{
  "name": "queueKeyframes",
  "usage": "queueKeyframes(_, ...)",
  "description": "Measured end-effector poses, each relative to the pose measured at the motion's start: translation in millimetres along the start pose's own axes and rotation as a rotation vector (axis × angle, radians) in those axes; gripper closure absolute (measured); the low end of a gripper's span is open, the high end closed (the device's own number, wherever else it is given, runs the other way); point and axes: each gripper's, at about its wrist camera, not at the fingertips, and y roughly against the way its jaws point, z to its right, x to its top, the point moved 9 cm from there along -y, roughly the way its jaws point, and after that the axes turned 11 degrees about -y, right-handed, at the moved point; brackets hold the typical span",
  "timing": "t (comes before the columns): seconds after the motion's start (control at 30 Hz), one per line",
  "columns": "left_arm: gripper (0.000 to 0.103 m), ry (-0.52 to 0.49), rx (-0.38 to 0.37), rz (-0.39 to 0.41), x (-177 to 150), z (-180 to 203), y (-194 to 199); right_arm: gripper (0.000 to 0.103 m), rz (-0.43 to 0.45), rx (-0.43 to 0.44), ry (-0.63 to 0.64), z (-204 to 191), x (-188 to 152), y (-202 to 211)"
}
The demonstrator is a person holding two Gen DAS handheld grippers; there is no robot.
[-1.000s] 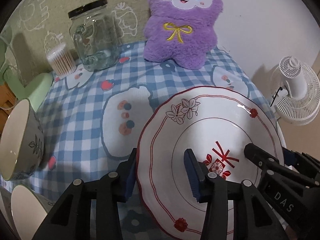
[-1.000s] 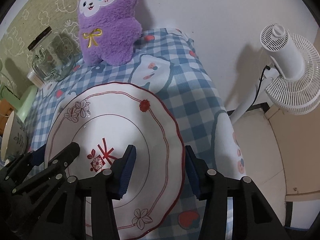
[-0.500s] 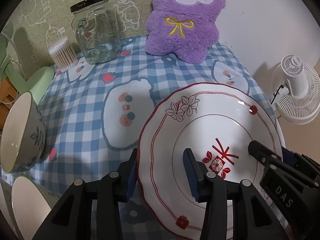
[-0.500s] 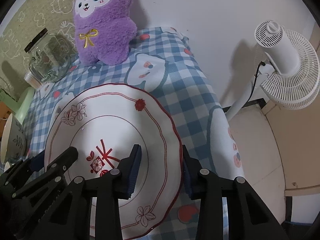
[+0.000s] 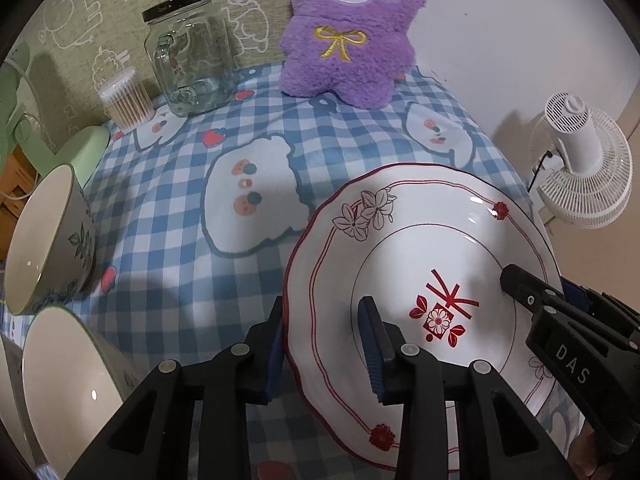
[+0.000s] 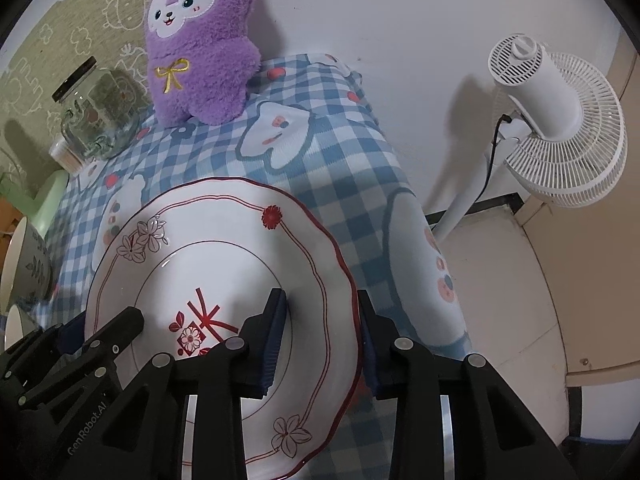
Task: Organize plates and bowls
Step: 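Lift the red-rimmed plate with both tools and carry it toward the yellow plates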
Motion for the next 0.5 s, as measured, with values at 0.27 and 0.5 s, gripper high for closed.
queueKeyframes(0.27, 0.069, 0.013, -0.011, -0.017, -10.3, 5.2, 5.6, 0.067, 0.005, -0.006, 0.024, 5.3, -11.3, 9.4)
queueKeyframes(0.5, 0.07, 0.01, 0.012, -0.009, -16.3, 9.7, 16.2, 0.068, 0.003, 0.009, 0.016, 9.6, -17.9, 20.0)
